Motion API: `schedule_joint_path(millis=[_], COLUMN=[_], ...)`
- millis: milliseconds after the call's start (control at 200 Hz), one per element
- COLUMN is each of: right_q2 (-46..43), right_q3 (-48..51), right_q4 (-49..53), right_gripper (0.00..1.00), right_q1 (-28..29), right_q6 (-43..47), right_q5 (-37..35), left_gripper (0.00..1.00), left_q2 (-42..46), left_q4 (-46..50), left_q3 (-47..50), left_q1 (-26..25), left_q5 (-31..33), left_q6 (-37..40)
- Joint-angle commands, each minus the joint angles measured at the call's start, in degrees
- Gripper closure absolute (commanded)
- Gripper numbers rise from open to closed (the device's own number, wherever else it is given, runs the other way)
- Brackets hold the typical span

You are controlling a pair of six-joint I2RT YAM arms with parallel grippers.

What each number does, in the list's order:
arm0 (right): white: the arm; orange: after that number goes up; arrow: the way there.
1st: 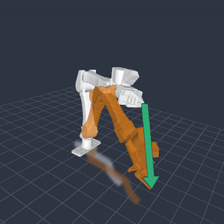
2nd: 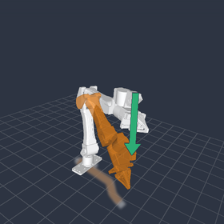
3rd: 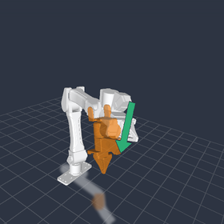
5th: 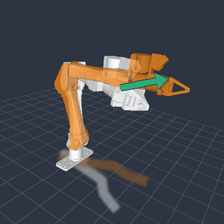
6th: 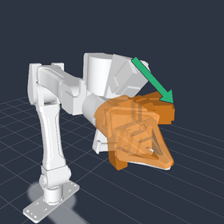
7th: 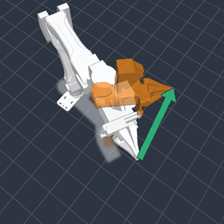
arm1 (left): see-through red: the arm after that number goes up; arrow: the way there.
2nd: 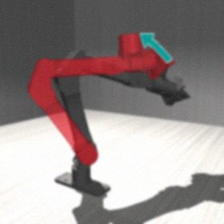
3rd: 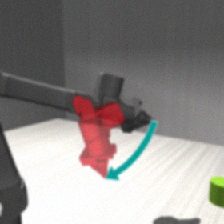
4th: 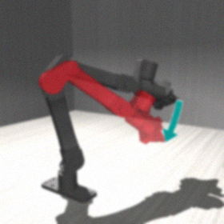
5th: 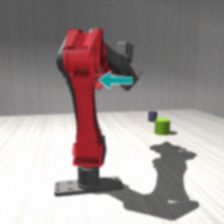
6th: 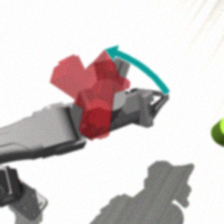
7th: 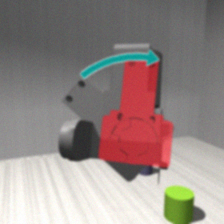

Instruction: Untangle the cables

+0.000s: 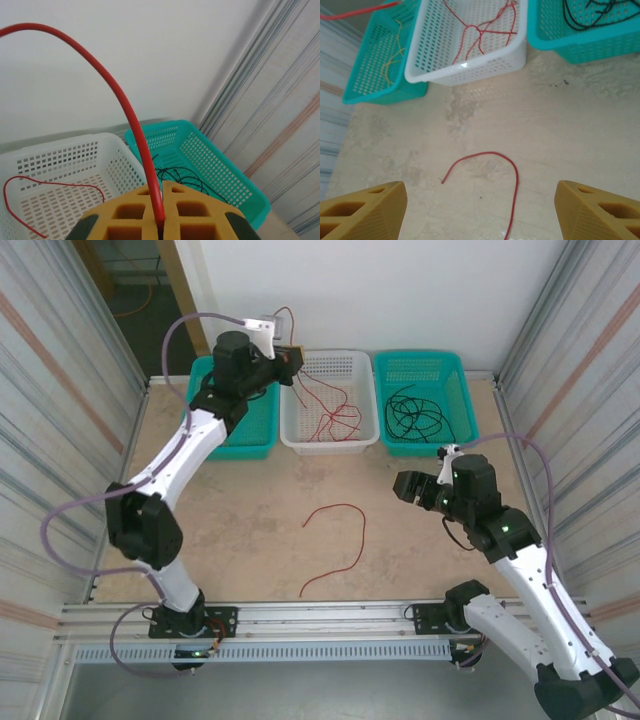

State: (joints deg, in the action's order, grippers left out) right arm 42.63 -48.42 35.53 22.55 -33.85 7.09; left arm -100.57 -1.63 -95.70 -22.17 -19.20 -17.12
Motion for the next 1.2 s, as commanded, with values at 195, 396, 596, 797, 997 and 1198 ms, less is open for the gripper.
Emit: schedule_joint_path(millis=[195, 396, 596, 797, 997, 1198], right_q2=[-1.2, 0.3, 0.5, 1.2, 4.6, 11.8], right_q3=[7.7, 10.1, 10.9, 10.8, 9.6, 8.6], right_q4=[-2.9, -4.8, -5.8, -6.4, -6.8, -6.9], right_gripper=[0.23, 0.23, 0.23, 0.23, 0.24, 0.25], right_q1=[0.4, 0.0, -1.3, -1.9, -1.6, 2.7], right_q6=[-1.0, -0.6, -0.5, -0.2, -0.2, 0.4], right_q5=[0.3, 1.2, 2.2, 2.6, 4.5, 3.1], left_gripper=[0.89, 0.88, 0.79, 0.37, 0.34, 0.36], left_q2=[-15.4, -26.4, -35.7, -36.0, -24.3, -4.8], left_q4=[0.3, 6.9, 14.7, 13.5, 9.0, 6.8], left_q3=[-13.4, -25.0, -34.5, -31.2, -22.0, -3.6], left_q1=[0.6, 0.9, 1.0, 0.5, -1.1, -4.3], left_q5=[-5.1, -7.0, -7.4, -7.5, -2.6, 4.4], left_q6=[2.9, 6.4, 9.2, 7.5, 7.5, 6.9])
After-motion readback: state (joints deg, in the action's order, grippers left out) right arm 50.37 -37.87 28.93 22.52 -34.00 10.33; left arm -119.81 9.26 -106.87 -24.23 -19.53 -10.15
